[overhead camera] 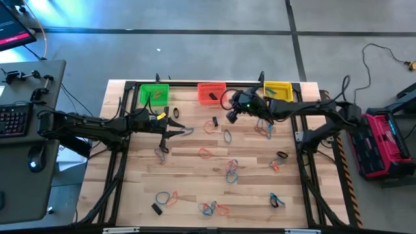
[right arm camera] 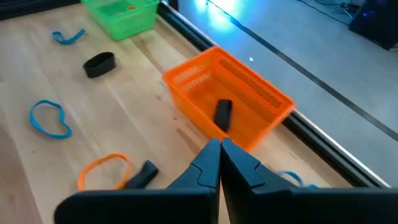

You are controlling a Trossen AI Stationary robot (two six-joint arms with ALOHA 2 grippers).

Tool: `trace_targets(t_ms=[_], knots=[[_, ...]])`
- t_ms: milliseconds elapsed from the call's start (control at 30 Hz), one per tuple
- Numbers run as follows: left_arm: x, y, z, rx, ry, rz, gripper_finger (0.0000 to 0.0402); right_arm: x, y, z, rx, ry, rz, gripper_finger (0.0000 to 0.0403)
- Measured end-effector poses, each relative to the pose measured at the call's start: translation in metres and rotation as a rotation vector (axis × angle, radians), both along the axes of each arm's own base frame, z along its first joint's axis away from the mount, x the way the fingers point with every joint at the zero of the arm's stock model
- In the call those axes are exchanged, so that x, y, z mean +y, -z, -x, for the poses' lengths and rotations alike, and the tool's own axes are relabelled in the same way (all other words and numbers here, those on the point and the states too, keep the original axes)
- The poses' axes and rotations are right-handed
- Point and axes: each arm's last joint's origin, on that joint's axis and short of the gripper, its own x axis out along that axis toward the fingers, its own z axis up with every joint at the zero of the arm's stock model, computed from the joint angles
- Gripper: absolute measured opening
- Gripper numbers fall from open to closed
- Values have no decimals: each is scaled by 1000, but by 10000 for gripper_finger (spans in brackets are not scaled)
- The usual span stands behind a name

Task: Sort rubber bands into baskets
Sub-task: Put the black rubber band into the orange bin

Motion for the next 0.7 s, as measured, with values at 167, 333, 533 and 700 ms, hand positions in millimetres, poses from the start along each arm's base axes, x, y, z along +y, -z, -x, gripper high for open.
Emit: trace_targets(t_ms=[167, 333, 533, 700], knots=[[0, 0, 0, 0, 0, 0, 99, 9, 10, -15, -27, -56, -5, 0], [0, 0, 0, 0, 0, 0, 99, 19, 21, -22, -9, -93, -29, 0], [0, -2, 0, -19, 0, -4, 99, 30, 39, -31, -6, -155, -168, 0], [-1, -2, -1, -17, 8, -2, 99, 33, 67, -39, 45, -130, -246, 11]])
